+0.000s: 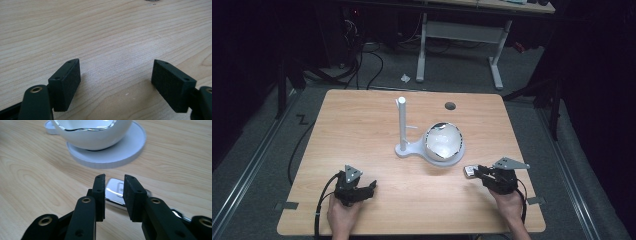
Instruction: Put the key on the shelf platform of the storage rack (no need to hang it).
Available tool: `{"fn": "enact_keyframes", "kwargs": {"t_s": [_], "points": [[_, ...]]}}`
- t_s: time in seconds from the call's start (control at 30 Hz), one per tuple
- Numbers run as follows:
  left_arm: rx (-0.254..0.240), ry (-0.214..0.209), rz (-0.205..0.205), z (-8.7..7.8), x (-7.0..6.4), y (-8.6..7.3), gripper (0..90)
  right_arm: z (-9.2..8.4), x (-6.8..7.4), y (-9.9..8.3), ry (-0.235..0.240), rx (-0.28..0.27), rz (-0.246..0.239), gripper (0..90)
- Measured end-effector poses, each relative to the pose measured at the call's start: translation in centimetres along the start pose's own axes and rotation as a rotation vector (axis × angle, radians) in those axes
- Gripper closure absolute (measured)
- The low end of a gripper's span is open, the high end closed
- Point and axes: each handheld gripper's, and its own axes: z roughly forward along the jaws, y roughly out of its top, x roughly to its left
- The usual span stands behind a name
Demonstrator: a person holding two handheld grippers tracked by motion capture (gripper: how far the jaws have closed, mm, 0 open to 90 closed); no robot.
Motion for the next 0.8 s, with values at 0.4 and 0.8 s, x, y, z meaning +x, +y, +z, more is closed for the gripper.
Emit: {"fn": "enact_keyframes", "kwargs": {"t_s": [0.4,0.8], "points": [[-0.001,0.0,-0.002,0.0,0.0,0.0,23.9,-1.0,-2.7,-0.7,-0.067,0.016,0.05,71.5],[-0.002,0.0,-0.002,0.0,0.0,0.0,23.9,-0.3,-3.6,-1.0,-0.091,0.044,0.064,71.0]]}}
